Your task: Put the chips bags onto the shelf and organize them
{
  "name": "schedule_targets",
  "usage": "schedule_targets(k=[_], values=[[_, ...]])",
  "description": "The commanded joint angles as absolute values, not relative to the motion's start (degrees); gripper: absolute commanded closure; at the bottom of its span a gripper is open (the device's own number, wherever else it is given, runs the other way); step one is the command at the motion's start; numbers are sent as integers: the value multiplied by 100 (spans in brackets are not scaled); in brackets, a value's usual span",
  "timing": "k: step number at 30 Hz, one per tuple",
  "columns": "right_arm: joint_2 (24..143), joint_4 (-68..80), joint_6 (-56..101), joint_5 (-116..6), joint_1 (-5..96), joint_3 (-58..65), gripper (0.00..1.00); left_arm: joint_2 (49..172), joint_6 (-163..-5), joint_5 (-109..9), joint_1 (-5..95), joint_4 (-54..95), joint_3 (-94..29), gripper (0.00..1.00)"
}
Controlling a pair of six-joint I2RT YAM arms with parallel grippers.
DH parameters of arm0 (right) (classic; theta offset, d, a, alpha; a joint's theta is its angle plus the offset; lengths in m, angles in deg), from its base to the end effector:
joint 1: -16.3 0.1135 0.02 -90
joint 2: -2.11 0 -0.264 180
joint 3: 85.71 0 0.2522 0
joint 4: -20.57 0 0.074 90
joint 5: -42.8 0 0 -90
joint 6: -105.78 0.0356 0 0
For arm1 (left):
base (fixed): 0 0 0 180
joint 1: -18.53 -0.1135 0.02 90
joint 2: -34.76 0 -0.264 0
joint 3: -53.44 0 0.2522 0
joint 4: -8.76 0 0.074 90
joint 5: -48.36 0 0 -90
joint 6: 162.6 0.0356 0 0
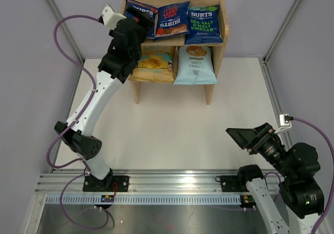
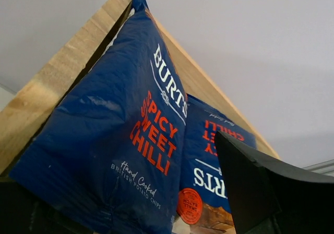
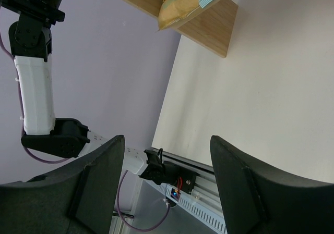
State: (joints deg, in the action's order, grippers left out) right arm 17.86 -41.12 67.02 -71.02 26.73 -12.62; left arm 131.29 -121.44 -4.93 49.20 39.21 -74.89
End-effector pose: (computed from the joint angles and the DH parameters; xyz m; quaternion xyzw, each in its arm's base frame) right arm 0.0055 0.0156 0.3894 0.1187 0.7215 0.4709 0.4935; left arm 0.3264 -0.1688 0.5111 -0.3272 0.6193 -0.2651 0.6627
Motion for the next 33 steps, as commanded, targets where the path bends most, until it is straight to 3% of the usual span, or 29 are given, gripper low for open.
schedule_targets(k=[1,20,23,24,27,30,33], values=[[1688,-3907,6728,-7331,2693,-1244,26,13407,-11690,-446,4903,4923,-8222,18],[1652,-3863,6746,-7541,2693,-1280,26,13461,-10820,-841,4903,6382,-9154,14],[1661,-3863,6737,-7542,2702,-1288,26,13408,-10749,-842,4903,6410,-9067,22],[1652,-3855,6737,-7533,2693,-1297,26,13391,-10749,-833,4894,6392,-9032,30],[1643,-3793,6772,-7577,2693,-1358,26,13364,-10836,-841,4859,6357,-8970,41],[1608,-3775,6808,-7603,2685,-1411,26,13390,-10977,-868,4806,6383,-8935,45],[1591,-3793,6808,-7603,2693,-1429,26,13399,-11144,-903,4788,6401,-8830,57]])
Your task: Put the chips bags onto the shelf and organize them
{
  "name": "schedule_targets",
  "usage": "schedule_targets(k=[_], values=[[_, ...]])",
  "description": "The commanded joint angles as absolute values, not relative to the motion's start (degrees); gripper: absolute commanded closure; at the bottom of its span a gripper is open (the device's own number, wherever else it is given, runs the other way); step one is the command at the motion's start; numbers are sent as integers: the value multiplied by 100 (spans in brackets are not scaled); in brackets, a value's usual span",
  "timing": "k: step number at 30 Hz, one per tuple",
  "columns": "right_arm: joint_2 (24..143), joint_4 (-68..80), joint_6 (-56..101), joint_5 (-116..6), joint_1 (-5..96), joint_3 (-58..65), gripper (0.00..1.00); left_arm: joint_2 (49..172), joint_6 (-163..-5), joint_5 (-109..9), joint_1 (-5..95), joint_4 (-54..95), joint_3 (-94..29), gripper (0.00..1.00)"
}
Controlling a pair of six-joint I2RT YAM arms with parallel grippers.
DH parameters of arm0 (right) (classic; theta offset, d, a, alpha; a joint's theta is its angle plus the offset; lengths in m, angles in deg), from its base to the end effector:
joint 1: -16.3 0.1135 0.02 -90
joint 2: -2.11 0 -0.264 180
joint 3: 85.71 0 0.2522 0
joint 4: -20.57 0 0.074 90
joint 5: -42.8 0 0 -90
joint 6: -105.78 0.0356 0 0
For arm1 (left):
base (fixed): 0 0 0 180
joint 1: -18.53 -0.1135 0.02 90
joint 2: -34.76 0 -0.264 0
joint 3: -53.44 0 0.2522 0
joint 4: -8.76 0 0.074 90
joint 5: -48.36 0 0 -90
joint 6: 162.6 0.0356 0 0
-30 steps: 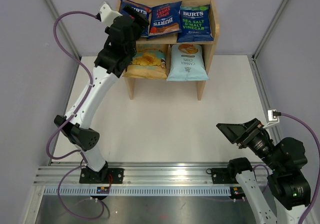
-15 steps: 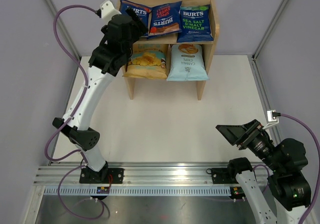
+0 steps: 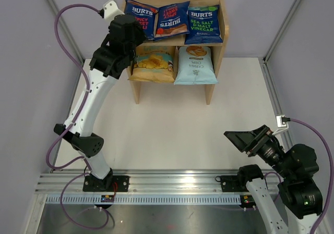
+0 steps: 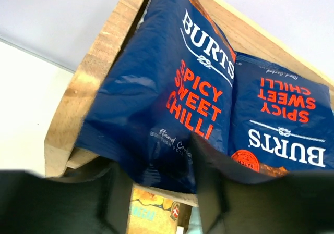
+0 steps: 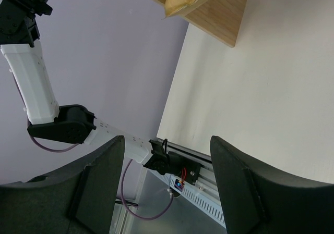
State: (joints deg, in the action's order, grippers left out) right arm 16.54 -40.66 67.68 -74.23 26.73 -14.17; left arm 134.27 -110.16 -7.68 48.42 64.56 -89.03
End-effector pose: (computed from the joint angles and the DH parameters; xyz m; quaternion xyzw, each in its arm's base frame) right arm 0.0037 0.0171 0.3835 0.1031 0.7221 0.4892 0.4782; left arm 0.3126 -0.1567 0.5227 -0.2317 0.7338 -0.1413 0.6228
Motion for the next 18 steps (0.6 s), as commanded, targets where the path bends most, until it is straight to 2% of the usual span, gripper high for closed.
schedule_targets(k=[1,5,7,18], values=[[1582,-3793,6816,-7612,2693,-1438,26,13390,-11197,-972,4788,6383,-8690,69],[1556,-3767,6843,-7647,2685,-1473,26,13276,-11592,-1552,4683,6077,-8154,79],[1547,-3758,6869,-7664,2693,-1482,26,13259,-11864,-2069,4543,5944,-7952,81],[1477,-3749,6913,-7717,2693,-1490,26,13162,-12436,-2783,4323,5627,-7678,81]])
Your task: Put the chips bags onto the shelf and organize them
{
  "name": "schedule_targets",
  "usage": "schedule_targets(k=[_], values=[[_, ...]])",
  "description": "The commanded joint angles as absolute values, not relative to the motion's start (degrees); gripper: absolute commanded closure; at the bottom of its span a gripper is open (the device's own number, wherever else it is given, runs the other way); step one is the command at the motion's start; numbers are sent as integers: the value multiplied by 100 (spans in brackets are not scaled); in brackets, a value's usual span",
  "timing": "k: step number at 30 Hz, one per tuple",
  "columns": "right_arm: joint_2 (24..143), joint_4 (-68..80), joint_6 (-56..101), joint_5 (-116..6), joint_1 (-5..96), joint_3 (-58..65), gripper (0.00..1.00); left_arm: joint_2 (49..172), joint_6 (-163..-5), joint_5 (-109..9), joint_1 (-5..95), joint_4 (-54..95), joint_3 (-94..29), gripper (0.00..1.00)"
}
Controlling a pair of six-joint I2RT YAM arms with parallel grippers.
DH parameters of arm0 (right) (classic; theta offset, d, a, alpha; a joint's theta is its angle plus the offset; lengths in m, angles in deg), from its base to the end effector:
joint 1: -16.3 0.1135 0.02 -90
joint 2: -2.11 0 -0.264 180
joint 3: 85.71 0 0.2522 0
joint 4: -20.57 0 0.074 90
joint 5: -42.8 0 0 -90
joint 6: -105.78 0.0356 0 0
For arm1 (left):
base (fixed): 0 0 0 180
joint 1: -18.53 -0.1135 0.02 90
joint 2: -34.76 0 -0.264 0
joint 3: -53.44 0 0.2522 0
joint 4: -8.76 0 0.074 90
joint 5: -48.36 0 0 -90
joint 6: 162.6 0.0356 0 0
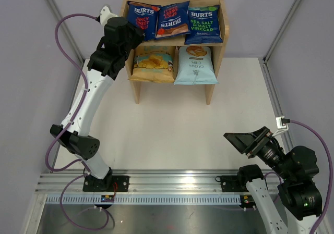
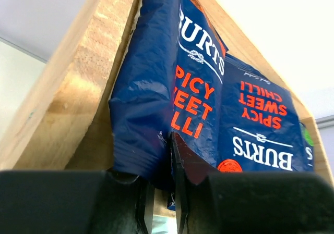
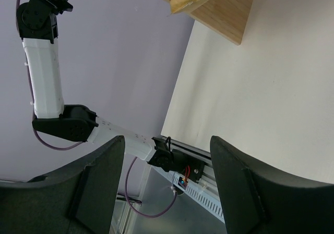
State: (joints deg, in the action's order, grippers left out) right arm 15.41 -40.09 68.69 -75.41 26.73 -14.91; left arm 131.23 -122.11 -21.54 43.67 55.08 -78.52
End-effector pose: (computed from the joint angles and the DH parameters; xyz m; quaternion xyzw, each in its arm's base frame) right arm 0.0007 0.0172 0.3811 0.0991 0.7173 0.5006 0.4744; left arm 0.3316 -0.1421 0.5021 -0.2689 0.7183 -0.2735 0.5805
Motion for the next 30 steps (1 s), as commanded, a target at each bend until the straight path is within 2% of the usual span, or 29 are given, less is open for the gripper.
schedule_targets(k=[1,8,17,19,20,25,30], values=[[1459,-3749,6922,-7709,2693,-1499,26,13171,-12454,-2862,4314,5627,-7669,80],[1459,-3784,6922,-7709,2693,-1490,26,13100,-12621,-3170,4279,5355,-7388,78],[1450,-3749,6957,-7726,2693,-1499,26,12907,-12314,-2907,4112,5680,-7494,59],[1459,-3732,6966,-7726,2693,-1508,26,12819,-12226,-2863,4112,5750,-7493,49],[1459,-3732,6966,-7726,2693,-1508,27,12793,-12208,-2854,4112,5785,-7485,49],[1538,-3853,6712,-7621,2693,-1447,26,12459,-12041,-2705,4111,5733,-7142,36],[1775,-4223,5921,-7322,2693,-1210,25,12213,-11848,-2766,4076,5838,-7046,32]])
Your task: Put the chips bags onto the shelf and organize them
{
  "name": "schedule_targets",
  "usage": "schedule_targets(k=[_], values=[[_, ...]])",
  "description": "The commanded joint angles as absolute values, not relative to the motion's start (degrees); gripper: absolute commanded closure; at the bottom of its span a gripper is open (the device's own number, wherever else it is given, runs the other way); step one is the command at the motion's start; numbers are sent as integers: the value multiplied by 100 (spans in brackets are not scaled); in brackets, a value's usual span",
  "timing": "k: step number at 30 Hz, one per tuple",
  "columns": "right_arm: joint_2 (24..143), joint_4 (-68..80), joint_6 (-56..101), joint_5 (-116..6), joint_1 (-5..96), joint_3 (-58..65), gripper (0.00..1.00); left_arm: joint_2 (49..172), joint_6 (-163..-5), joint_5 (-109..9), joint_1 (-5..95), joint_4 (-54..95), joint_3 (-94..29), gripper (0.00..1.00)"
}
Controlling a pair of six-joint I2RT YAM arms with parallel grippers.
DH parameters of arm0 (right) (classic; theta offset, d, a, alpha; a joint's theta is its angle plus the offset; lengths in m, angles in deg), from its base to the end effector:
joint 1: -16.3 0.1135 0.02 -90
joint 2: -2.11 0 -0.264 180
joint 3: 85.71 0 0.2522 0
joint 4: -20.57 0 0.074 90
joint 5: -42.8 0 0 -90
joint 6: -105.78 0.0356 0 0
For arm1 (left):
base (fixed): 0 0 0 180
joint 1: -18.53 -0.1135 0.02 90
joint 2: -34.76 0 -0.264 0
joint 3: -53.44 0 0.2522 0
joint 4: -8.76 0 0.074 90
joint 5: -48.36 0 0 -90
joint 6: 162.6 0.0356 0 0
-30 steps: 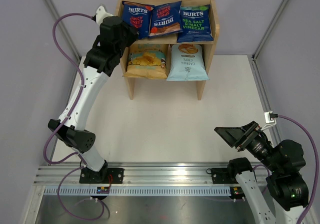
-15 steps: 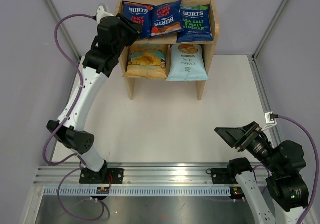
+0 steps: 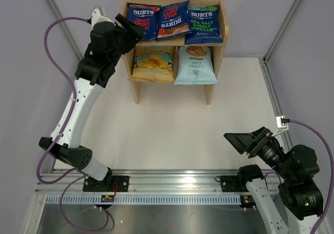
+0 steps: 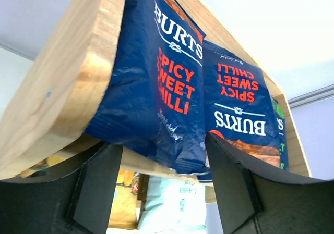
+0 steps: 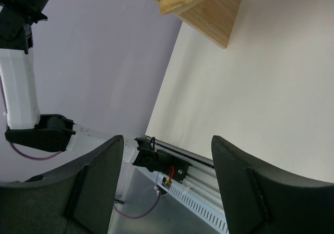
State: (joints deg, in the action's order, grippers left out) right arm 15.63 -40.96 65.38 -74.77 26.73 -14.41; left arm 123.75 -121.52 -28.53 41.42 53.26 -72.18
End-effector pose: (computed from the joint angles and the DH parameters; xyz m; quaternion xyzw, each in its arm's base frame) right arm 0.0001 0.0168 0.3817 0.0841 0.7224 0.4827 0.4879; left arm 0.3029 -0.1191 0.5131 -0.2418 0.7129 -0.3130 0.5791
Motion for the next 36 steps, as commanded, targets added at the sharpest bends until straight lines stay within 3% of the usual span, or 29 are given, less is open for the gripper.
schedule_targets(k=[1,4,5,9,17,30,36], values=[[1845,-4302,5807,-7278,2693,-1192,24,12152,-11839,-2757,4076,5829,-6993,30],[1986,-4486,5297,-7103,2693,-1095,22,11801,-11673,-2731,4076,5838,-6756,21],[2012,-4522,5165,-7024,2702,-1069,21,11695,-11620,-2714,4076,5847,-6668,1],[2109,-4733,4453,-6296,2693,-885,10,10854,-11356,-2591,4076,5926,-6185,1],[2548,-5155,3495,-5406,2685,-436,1,9489,-10451,-2616,4076,6418,-5175,1],[2917,-5243,2668,-4343,2693,-23,1,7082,-9080,-3073,4076,6778,-3021,1],[3015,-5217,2668,-4507,2693,-154,0,6395,-8684,-3100,4076,6963,-2388,1]])
